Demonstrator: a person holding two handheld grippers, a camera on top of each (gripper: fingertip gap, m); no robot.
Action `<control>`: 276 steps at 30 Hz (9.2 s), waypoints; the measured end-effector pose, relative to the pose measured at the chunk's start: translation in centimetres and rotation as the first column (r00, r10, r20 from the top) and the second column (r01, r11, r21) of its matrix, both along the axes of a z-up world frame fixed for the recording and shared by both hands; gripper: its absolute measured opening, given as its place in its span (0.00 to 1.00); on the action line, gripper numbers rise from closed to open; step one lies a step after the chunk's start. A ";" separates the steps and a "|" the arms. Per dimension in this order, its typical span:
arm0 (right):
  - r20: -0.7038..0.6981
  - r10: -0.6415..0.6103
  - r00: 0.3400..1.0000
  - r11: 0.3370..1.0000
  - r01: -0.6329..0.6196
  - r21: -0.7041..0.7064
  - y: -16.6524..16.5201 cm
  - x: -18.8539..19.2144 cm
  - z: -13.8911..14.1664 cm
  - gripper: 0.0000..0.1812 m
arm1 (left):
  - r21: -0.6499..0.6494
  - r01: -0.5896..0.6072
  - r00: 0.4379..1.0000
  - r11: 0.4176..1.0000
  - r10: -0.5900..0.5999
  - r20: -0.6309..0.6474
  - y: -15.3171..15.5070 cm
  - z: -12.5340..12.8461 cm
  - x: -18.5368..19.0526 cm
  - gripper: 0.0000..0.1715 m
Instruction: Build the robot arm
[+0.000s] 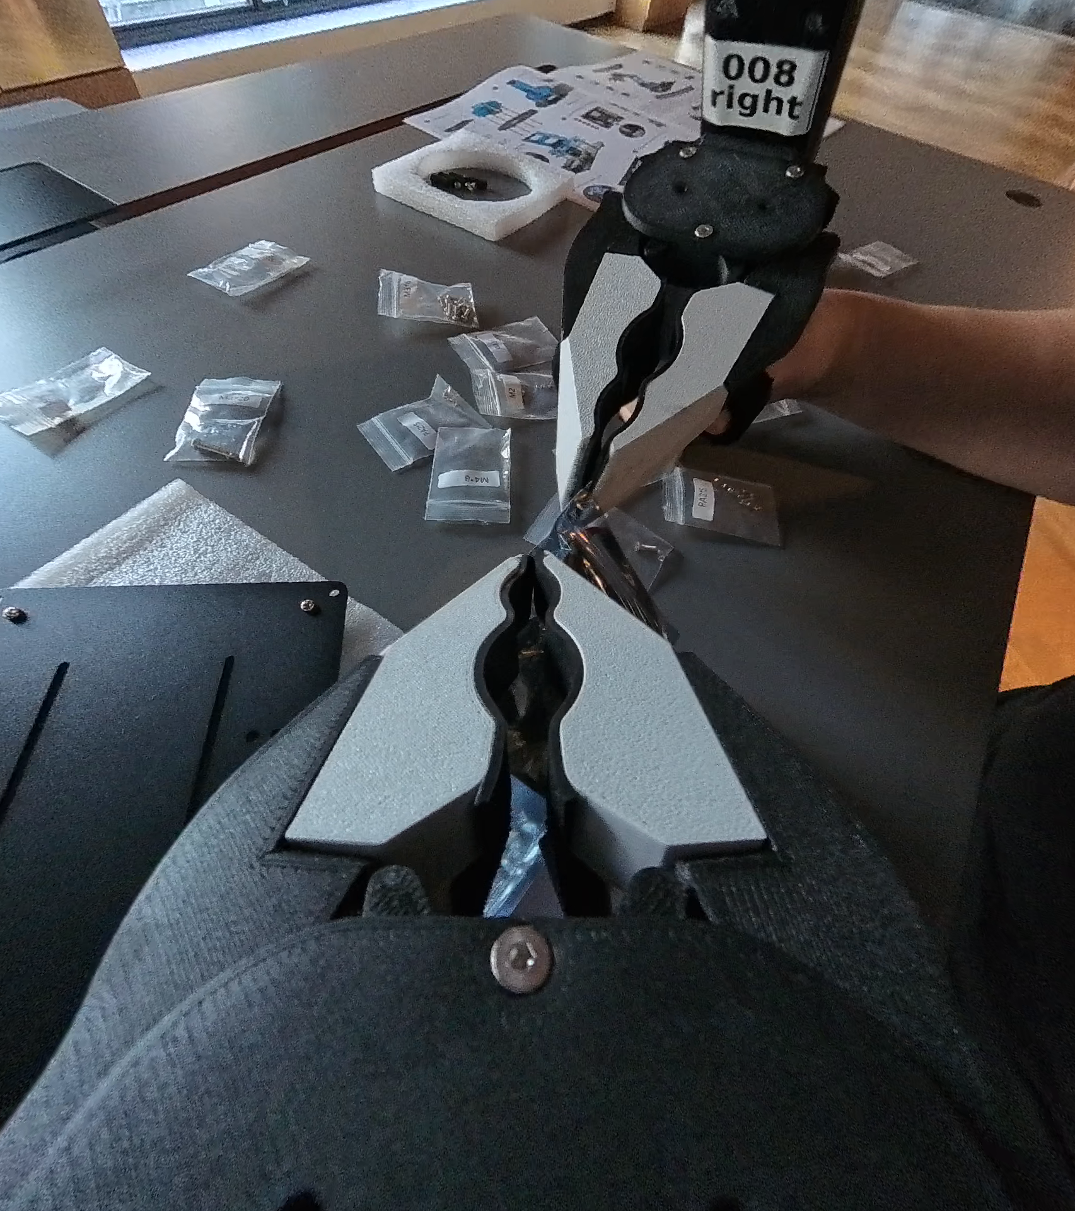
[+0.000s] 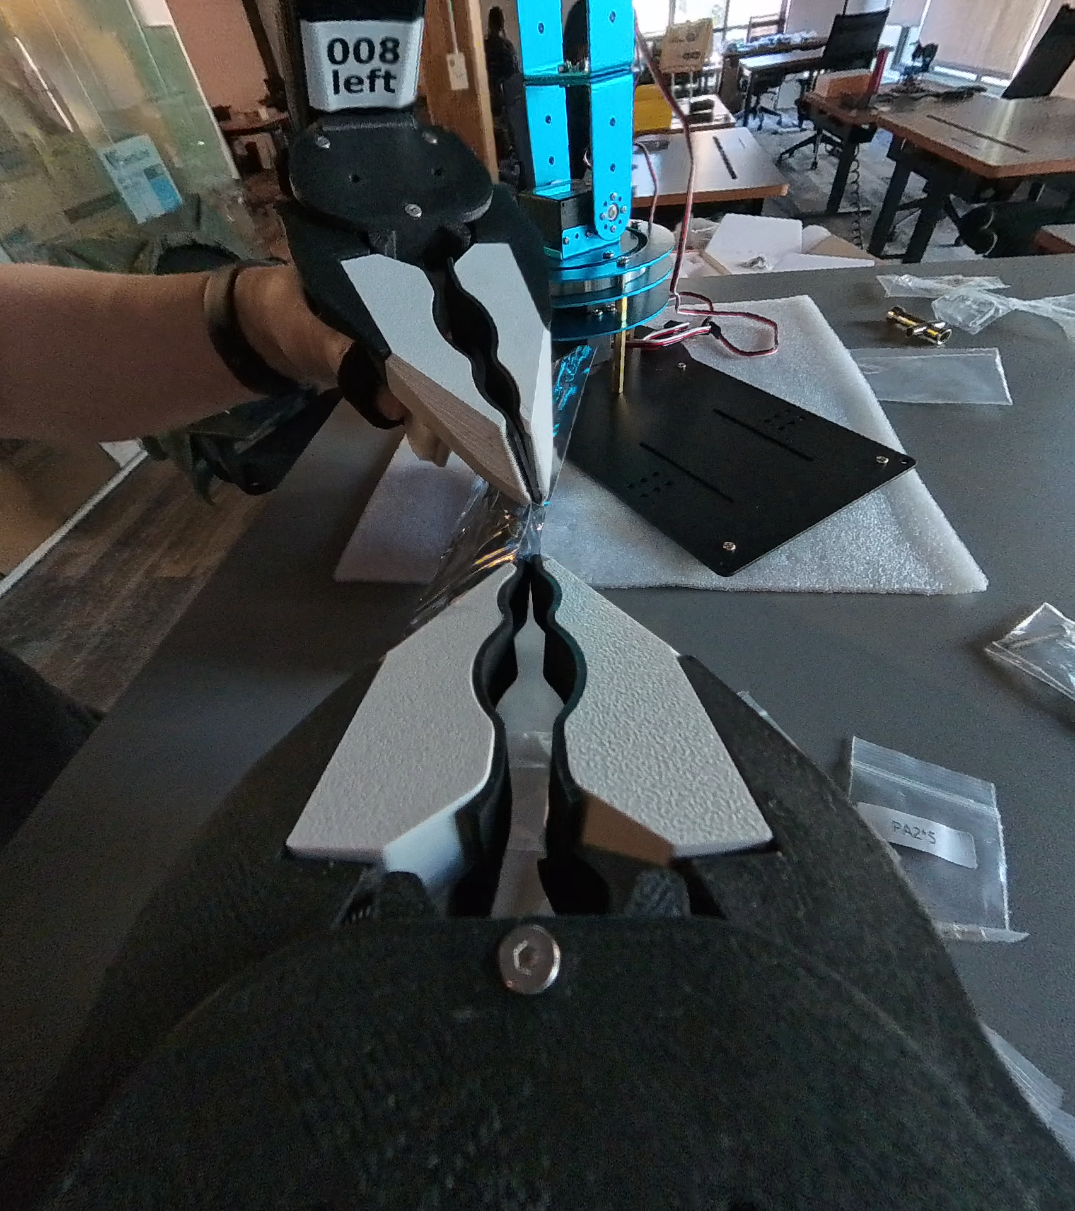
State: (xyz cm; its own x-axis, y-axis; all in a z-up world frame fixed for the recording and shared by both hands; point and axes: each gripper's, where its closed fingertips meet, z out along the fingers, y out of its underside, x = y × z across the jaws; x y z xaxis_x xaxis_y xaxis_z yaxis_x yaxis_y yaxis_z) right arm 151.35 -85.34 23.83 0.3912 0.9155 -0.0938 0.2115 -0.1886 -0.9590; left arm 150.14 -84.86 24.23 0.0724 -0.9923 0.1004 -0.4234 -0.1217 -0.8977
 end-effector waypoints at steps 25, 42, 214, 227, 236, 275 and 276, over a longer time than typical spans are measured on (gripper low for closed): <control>-0.021 -0.052 0.998 0.992 0.049 -0.114 1.0 0.4 0.3 0.00 | 0.009 -0.043 0.999 0.999 0.043 -0.021 -0.2 -2.1 1.1 0.00; 0.431 -0.026 0.902 0.956 -0.104 0.276 -2.0 -0.3 -4.1 0.15 | -0.049 -0.288 0.944 0.956 0.275 -0.185 2.4 -3.8 -3.7 0.05; 0.317 0.447 0.837 0.879 -0.477 0.021 4.0 -7.8 0.7 0.00 | 0.158 -0.530 0.845 0.833 0.535 0.013 2.3 6.4 -9.2 0.00; 0.204 0.442 0.874 0.897 -0.438 -0.069 4.3 -7.3 0.9 0.00 | 0.120 -0.601 0.799 0.790 0.597 0.072 3.8 6.2 -10.2 0.00; 0.239 0.440 0.865 0.898 -0.428 -0.106 4.6 -6.2 -1.3 0.00 | 0.116 -0.601 0.799 0.791 0.594 0.090 3.5 6.1 -10.6 0.00; 0.592 0.270 0.760 0.818 -0.505 0.275 3.7 -7.1 -2.7 0.00 | -0.060 -0.725 0.638 0.686 0.701 0.318 2.5 7.1 -14.9 0.20; 0.587 0.272 0.763 0.819 -0.503 0.275 3.6 -7.1 -2.7 0.00 | -0.101 -0.708 0.647 0.699 0.699 0.305 2.1 6.4 -14.9 0.21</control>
